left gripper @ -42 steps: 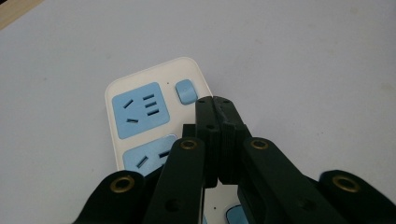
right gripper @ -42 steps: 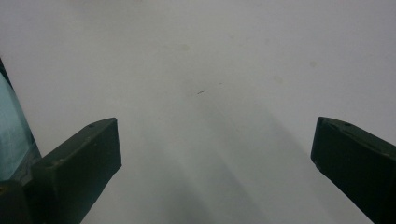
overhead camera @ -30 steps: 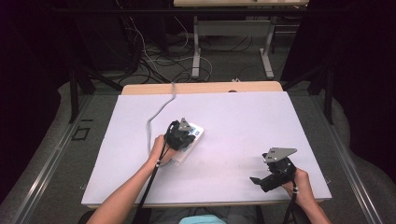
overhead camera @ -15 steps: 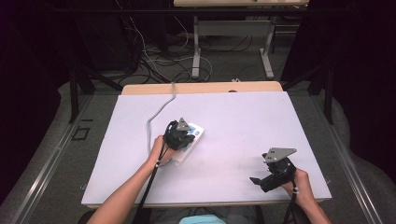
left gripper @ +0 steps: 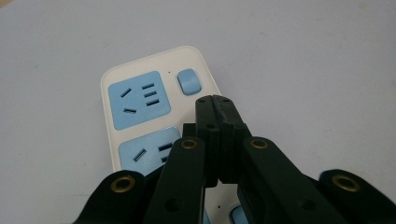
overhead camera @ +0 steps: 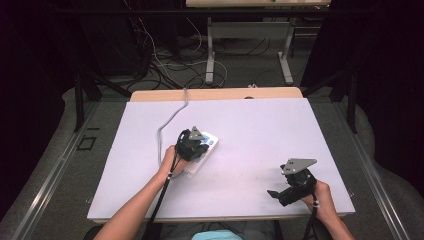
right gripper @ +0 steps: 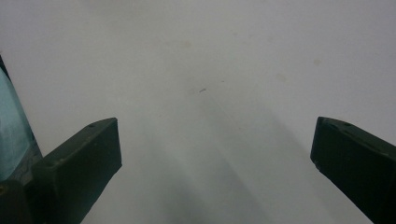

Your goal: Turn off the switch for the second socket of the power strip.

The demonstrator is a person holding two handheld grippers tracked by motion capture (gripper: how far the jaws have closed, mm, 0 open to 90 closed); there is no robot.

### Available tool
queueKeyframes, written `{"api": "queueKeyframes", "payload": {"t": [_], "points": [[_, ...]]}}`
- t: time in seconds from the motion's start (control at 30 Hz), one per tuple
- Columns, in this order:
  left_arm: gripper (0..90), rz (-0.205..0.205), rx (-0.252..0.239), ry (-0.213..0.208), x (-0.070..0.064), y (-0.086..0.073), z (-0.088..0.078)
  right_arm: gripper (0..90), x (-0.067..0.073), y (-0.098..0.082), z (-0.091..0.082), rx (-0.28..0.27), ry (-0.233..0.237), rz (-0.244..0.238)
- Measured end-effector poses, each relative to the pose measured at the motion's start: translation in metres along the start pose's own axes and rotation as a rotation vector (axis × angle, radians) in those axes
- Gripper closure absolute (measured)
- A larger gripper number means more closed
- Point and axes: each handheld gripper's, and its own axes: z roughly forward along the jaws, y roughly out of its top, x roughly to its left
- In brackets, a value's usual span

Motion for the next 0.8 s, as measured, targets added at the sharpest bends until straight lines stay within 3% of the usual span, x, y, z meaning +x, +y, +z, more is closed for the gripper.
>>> {"api": "queueKeyframes", "payload": {"t": [0.8], "points": [[90.0,-0.012,-0.004,0.004,-0.0006,-0.0010,0.0004,1.1,0.0007,-0.0002,0.0008,-0.004,-0.002,-0.002]]}}
